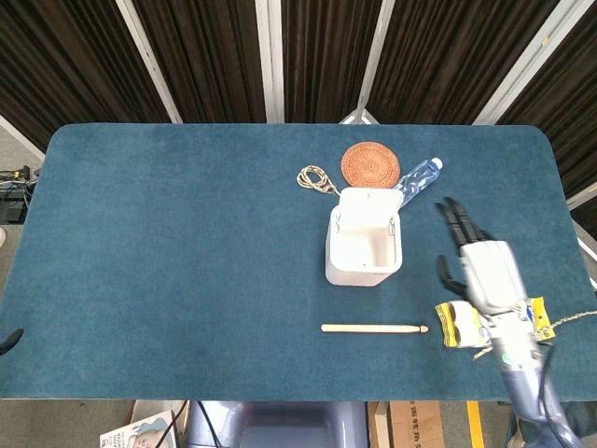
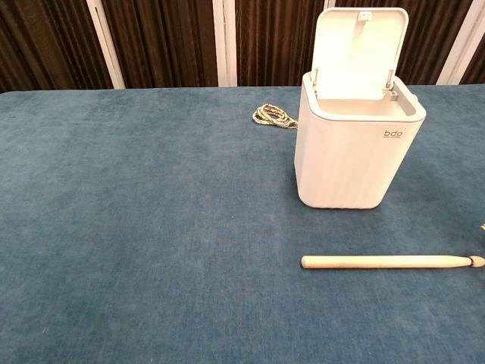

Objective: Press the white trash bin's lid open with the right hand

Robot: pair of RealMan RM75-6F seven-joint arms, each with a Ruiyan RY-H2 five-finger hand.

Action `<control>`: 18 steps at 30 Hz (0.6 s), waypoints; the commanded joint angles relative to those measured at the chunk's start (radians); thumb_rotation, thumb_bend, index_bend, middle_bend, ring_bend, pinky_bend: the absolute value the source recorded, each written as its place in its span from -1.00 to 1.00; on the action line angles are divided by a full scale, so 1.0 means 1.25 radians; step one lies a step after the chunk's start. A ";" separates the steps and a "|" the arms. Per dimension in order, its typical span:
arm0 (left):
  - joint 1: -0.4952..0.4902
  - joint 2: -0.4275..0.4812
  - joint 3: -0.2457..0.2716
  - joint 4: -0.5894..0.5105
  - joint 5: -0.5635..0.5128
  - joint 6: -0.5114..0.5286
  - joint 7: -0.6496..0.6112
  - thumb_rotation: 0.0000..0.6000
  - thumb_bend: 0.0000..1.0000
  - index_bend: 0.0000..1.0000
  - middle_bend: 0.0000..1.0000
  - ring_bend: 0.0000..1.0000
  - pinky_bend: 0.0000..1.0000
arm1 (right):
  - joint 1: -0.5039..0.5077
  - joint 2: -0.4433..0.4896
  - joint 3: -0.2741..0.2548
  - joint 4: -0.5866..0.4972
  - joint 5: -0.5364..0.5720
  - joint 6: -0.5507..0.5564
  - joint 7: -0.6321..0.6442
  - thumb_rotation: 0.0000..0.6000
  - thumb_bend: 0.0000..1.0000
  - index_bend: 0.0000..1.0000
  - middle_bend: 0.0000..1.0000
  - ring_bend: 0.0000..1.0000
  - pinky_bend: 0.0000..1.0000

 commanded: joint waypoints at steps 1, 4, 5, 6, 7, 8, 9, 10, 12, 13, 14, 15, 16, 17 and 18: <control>0.000 -0.001 0.002 -0.001 0.005 0.001 0.003 1.00 -0.67 -0.64 -0.92 -1.00 -1.00 | -0.057 0.024 -0.040 0.056 -0.039 0.030 0.053 1.00 0.08 -0.98 -0.92 -0.56 -0.60; -0.002 0.004 0.012 -0.003 0.021 -0.003 -0.015 1.00 -0.67 -0.64 -0.92 -1.00 -1.00 | -0.093 0.014 -0.077 0.107 -0.068 0.055 0.057 1.00 0.08 -0.98 -0.94 -0.62 -0.66; -0.002 0.007 0.015 -0.002 0.027 -0.005 -0.022 1.00 -0.67 -0.65 -0.92 -1.00 -1.00 | -0.104 0.006 -0.089 0.126 -0.075 0.062 0.052 1.00 0.07 -0.98 -0.95 -0.64 -0.67; -0.002 0.010 0.017 -0.001 0.032 -0.006 -0.027 1.00 -0.67 -0.65 -0.92 -1.00 -1.00 | -0.114 -0.003 -0.099 0.143 -0.083 0.070 0.048 1.00 0.06 -0.98 -0.95 -0.65 -0.67; -0.003 0.011 0.019 0.000 0.034 -0.006 -0.030 1.00 -0.67 -0.65 -0.92 -1.00 -1.00 | -0.123 -0.012 -0.108 0.159 -0.091 0.077 0.045 1.00 0.05 -0.98 -0.95 -0.67 -0.69; -0.003 0.013 0.020 0.000 0.036 -0.007 -0.032 1.00 -0.67 -0.65 -0.92 -1.00 -1.00 | -0.131 -0.022 -0.117 0.175 -0.098 0.084 0.045 1.00 0.05 -0.98 -0.95 -0.68 -0.70; -0.003 0.014 0.023 0.000 0.038 -0.009 -0.036 1.00 -0.67 -0.65 -0.92 -1.00 -1.00 | -0.139 -0.032 -0.124 0.191 -0.104 0.089 0.045 1.00 0.02 -0.98 -0.95 -0.70 -0.72; -0.004 0.019 0.029 -0.003 0.042 -0.017 -0.045 1.00 -0.67 -0.65 -0.92 -1.00 -1.00 | -0.150 -0.047 -0.133 0.214 -0.110 0.098 0.047 1.00 -0.01 -0.98 -0.95 -0.71 -0.72; -0.007 0.027 0.036 -0.006 0.049 -0.027 -0.058 1.00 -0.67 -0.65 -0.92 -1.00 -1.00 | -0.164 -0.069 -0.139 0.246 -0.111 0.110 0.049 1.00 -0.04 -0.98 -0.95 -0.72 -0.73; -0.007 0.029 0.038 -0.007 0.051 -0.028 -0.060 1.00 -0.67 -0.65 -0.92 -1.00 -1.00 | -0.168 -0.075 -0.141 0.254 -0.111 0.112 0.049 1.00 -0.04 -0.98 -0.95 -0.72 -0.73; -0.008 0.032 0.040 -0.006 0.055 -0.029 -0.062 1.00 -0.67 -0.65 -0.92 -1.00 -1.00 | -0.174 -0.087 -0.145 0.270 -0.108 0.113 0.048 1.00 -0.04 -0.98 -0.95 -0.72 -0.74; -0.008 0.034 0.041 -0.006 0.057 -0.029 -0.062 1.00 -0.67 -0.65 -0.92 -1.00 -1.00 | -0.176 -0.092 -0.146 0.277 -0.108 0.114 0.048 1.00 -0.04 -0.98 -0.95 -0.73 -0.75; -0.007 0.035 0.042 -0.005 0.059 -0.028 -0.063 1.00 -0.67 -0.65 -0.92 -1.00 -1.00 | -0.180 -0.101 -0.148 0.291 -0.108 0.114 0.050 1.00 -0.04 -0.98 -0.95 -0.75 -0.76; -0.007 0.037 0.043 -0.005 0.061 -0.027 -0.064 1.00 -0.67 -0.65 -0.92 -1.00 -1.00 | -0.183 -0.112 -0.151 0.308 -0.106 0.110 0.055 1.00 -0.04 -0.98 -0.95 -0.76 -0.77; -0.006 0.038 0.044 -0.005 0.063 -0.026 -0.065 1.00 -0.67 -0.65 -0.91 -1.00 -1.00 | -0.183 -0.114 -0.153 0.313 -0.107 0.104 0.056 1.00 -0.04 -0.98 -0.95 -0.76 -0.77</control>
